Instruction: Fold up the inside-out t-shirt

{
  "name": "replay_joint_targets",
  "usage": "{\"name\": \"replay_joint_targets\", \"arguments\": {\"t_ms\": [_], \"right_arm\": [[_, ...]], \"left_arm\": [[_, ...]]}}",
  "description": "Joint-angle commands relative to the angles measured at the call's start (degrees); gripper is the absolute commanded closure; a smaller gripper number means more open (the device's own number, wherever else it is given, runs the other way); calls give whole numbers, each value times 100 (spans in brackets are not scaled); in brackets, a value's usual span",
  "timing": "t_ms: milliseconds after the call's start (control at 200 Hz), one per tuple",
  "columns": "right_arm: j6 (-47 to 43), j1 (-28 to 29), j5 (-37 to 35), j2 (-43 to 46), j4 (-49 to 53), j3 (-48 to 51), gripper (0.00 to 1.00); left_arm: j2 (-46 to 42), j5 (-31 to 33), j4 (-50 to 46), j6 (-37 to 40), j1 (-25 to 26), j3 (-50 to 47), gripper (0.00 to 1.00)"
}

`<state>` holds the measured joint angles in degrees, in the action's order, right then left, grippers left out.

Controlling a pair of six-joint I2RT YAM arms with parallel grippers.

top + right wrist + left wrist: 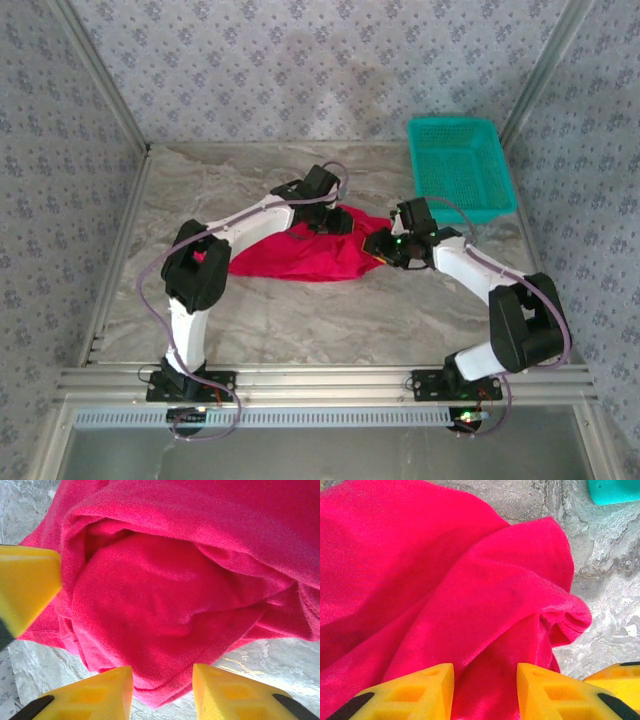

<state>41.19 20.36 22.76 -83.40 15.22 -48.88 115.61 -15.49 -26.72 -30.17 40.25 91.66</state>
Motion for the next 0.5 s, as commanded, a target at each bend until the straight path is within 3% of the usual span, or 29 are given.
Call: {"name": "replay_joint_targets", "arguments": {"t_ms": [0, 100, 215, 345, 400, 495], "right_arm": [[53, 64, -9, -173, 96, -181, 58], [58, 134, -55, -292, 45, -250, 53], [140, 227, -158, -547, -150, -350, 45], [281, 332, -200, -1087, -581, -602, 44], [323, 341, -187, -1353, -662, -751, 51], [274, 358, -189, -1567, -578, -854, 86]], "left_arm": [[129, -149, 100, -52, 42, 87, 65], [241, -90, -1, -24, 44, 178, 78], [261, 90, -247, 11, 43, 335, 100], [116, 192, -416, 29, 29, 497, 100], [52, 189, -511, 29, 18, 619, 100], [-12, 160, -849, 61, -70, 1127, 100]]}}
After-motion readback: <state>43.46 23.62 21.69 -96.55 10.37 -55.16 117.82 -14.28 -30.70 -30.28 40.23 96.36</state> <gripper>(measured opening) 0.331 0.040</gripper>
